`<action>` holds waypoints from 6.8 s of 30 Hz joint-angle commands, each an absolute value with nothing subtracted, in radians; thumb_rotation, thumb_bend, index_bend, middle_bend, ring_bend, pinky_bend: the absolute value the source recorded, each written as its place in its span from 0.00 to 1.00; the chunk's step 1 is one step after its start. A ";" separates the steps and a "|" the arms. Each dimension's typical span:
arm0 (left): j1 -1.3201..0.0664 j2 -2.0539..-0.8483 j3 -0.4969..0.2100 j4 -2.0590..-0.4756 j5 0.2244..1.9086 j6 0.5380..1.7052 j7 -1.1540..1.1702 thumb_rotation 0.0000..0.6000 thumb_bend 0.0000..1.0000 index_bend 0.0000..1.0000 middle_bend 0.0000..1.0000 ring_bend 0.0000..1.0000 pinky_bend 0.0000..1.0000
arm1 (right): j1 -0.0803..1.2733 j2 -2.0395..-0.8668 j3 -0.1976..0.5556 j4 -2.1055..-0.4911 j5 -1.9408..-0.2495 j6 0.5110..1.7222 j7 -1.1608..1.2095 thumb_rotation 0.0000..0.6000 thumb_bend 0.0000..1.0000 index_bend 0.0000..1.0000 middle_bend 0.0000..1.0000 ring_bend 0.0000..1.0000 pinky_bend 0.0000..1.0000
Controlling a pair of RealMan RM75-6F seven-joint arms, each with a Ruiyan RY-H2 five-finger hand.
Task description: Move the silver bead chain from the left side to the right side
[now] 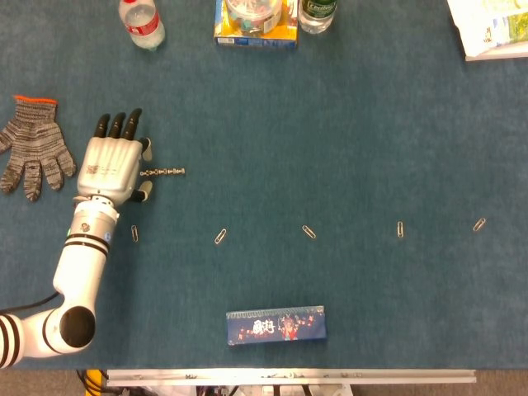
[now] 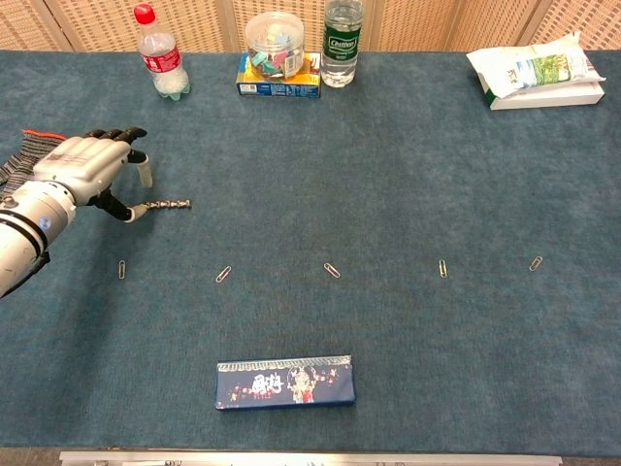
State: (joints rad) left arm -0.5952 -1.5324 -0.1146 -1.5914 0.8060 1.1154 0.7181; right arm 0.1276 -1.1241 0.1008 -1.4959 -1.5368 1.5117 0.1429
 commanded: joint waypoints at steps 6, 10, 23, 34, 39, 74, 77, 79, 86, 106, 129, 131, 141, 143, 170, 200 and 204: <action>-0.614 -1.555 -0.105 -1.573 0.788 1.114 0.744 1.00 0.27 0.41 0.03 0.00 0.00 | 0.127 -1.124 0.099 -1.495 -1.539 1.513 0.145 1.00 0.25 0.30 0.31 0.23 0.35; -0.621 -1.572 -0.105 -1.551 0.779 1.118 0.752 1.00 0.27 0.41 0.03 0.00 0.00 | 0.128 -1.124 0.098 -1.495 -1.539 1.512 0.145 1.00 0.26 0.30 0.31 0.23 0.35; -0.637 -1.603 -0.107 -1.505 0.767 1.112 0.748 1.00 0.27 0.40 0.03 0.00 0.00 | 0.129 -1.124 0.098 -1.493 -1.536 1.508 0.145 1.00 0.25 0.30 0.31 0.23 0.35; -0.646 -1.608 -0.112 -1.499 0.738 1.101 0.747 1.00 0.27 0.46 0.03 0.00 0.00 | 0.129 -1.125 0.097 -1.493 -1.535 1.507 0.144 1.00 0.25 0.30 0.31 0.23 0.35; -0.648 -1.624 -0.119 -1.484 0.717 1.107 0.745 1.00 0.27 0.47 0.03 0.00 0.00 | 0.130 -1.125 0.097 -1.493 -1.534 1.505 0.143 1.00 0.25 0.30 0.31 0.23 0.35; -0.643 -1.666 -0.143 -1.429 0.665 1.106 0.707 1.00 0.27 0.54 0.05 0.00 0.00 | 0.131 -1.127 0.095 -1.491 -1.533 1.501 0.141 1.00 0.25 0.30 0.31 0.23 0.35; -0.643 -1.667 -0.144 -1.427 0.664 1.105 0.705 1.00 0.27 0.54 0.05 0.00 0.00 | 0.131 -1.127 0.095 -1.491 -1.533 1.501 0.141 1.00 0.25 0.30 0.31 0.23 0.35; -0.643 -1.666 -0.143 -1.425 0.663 1.103 0.705 1.00 0.27 0.54 0.05 0.00 0.00 | 0.132 -1.127 0.095 -1.491 -1.533 1.500 0.142 1.00 0.25 0.30 0.31 0.23 0.35; -0.646 -1.664 -0.141 -1.423 0.655 1.095 0.713 1.00 0.27 0.54 0.05 0.00 0.00 | 0.131 -1.126 0.095 -1.492 -1.533 1.501 0.143 1.00 0.25 0.30 0.31 0.23 0.35; -0.644 -1.652 -0.135 -1.423 0.647 1.095 0.715 1.00 0.43 0.54 0.05 0.00 0.00 | 0.132 -1.126 0.094 -1.492 -1.532 1.499 0.143 1.00 0.25 0.30 0.31 0.23 0.35; -0.556 -1.511 -0.037 -1.654 0.884 1.264 0.706 1.00 0.43 0.54 0.05 0.00 0.00 | 0.130 -1.126 0.092 -1.495 -1.537 1.504 0.142 1.00 0.25 0.30 0.31 0.23 0.35; -0.542 -1.492 -0.015 -1.677 0.915 1.281 0.712 1.00 0.43 0.54 0.05 0.00 0.00 | 0.130 -1.126 0.093 -1.495 -1.537 1.505 0.143 1.00 0.25 0.30 0.31 0.23 0.35; -0.470 -1.433 0.082 -1.732 1.066 1.333 0.700 1.00 0.43 0.54 0.05 0.00 0.00 | 0.129 -1.126 0.091 -1.496 -1.541 1.509 0.140 1.00 0.25 0.30 0.31 0.23 0.35; -0.458 -1.426 0.098 -1.729 1.086 1.335 0.700 1.00 0.43 0.54 0.05 0.00 0.00 | 0.128 -1.127 0.091 -1.495 -1.541 1.510 0.139 1.00 0.25 0.30 0.31 0.23 0.35; -0.350 -1.412 0.121 -1.660 1.185 1.306 0.635 1.00 0.43 0.55 0.06 0.00 0.00 | 0.130 -1.131 0.087 -1.498 -1.544 1.504 0.129 1.00 0.25 0.30 0.31 0.23 0.35; -0.572 -1.483 -0.153 -1.780 0.934 1.159 0.779 1.00 0.43 0.56 0.06 0.00 0.00 | 0.095 -1.102 0.097 -1.488 -1.546 1.571 0.218 1.00 0.25 0.30 0.31 0.23 0.35; -0.617 -1.512 -0.168 -1.755 0.895 1.145 0.820 1.00 0.43 0.56 0.05 0.00 0.00 | 0.080 -1.098 0.102 -1.483 -1.541 1.596 0.247 1.00 0.25 0.30 0.31 0.23 0.35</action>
